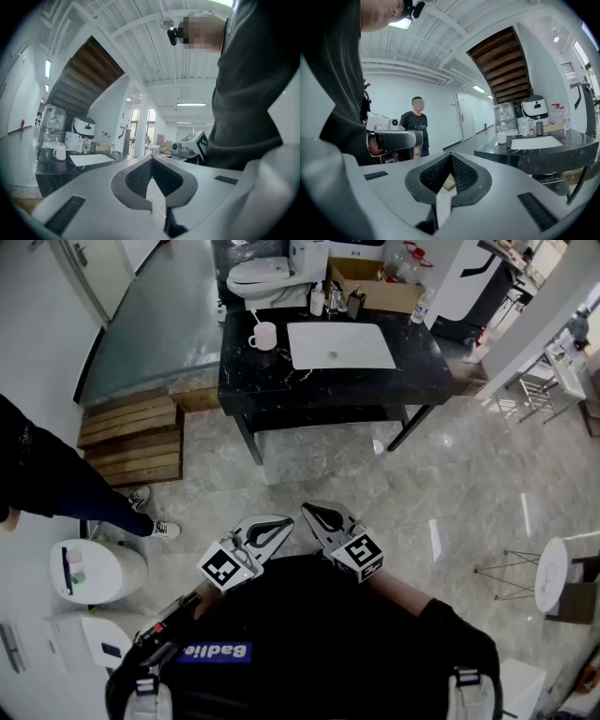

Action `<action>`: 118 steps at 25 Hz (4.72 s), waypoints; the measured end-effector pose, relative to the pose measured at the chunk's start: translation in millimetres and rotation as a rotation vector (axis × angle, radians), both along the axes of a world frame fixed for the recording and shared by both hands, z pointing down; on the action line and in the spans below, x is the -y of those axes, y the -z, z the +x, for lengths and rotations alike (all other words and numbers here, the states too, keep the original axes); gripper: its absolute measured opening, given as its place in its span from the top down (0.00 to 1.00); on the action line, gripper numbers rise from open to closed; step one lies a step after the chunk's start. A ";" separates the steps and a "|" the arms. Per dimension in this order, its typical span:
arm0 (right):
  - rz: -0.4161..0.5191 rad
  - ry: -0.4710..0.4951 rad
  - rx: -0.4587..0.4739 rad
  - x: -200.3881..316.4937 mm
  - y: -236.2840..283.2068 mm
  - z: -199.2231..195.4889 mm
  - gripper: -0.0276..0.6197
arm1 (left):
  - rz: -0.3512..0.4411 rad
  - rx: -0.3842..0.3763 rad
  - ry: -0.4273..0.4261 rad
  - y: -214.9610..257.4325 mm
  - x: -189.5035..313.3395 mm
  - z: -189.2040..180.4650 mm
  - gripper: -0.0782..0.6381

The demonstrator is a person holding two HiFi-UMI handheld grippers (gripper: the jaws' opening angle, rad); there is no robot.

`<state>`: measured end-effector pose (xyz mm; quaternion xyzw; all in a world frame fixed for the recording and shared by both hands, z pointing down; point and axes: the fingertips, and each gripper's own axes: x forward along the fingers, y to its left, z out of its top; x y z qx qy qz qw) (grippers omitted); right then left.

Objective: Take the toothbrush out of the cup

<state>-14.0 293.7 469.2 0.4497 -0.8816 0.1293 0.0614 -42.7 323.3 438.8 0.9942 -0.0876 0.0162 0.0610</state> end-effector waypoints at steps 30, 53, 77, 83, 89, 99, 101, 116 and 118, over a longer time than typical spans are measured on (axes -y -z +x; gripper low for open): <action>0.006 0.032 0.041 10.4 1.1 29.5 0.94 | -0.005 0.017 0.062 2.7 12.0 27.1 0.88; -0.002 0.049 0.011 118.1 -22.1 67.5 0.94 | 0.011 0.006 0.099 -18.6 122.6 56.4 0.88; -0.048 -0.059 -0.009 350.4 -14.5 37.0 0.94 | -0.050 -0.013 -0.022 -17.1 359.4 27.7 0.88; -0.021 0.019 -0.011 375.3 -5.7 44.4 0.94 | -0.049 -0.017 0.060 -12.2 384.7 36.7 0.88; -0.015 0.069 -0.007 389.3 -5.2 56.3 0.94 | -0.055 -0.014 0.112 -10.8 396.9 50.1 0.88; 0.016 0.092 0.012 425.0 -0.6 70.8 0.94 | -0.049 -0.016 0.173 -8.5 414.3 60.7 0.88; 0.018 0.097 0.012 430.7 -1.6 70.1 0.94 | -0.047 -0.022 0.185 -7.0 417.2 60.4 0.88; 0.029 0.079 -0.013 472.0 -3.5 74.8 0.94 | -0.040 -0.020 0.215 -7.9 419.4 55.9 0.88; 0.028 0.087 -0.023 476.9 -3.9 72.8 0.94 | -0.041 -0.019 0.219 -8.3 419.4 54.2 0.88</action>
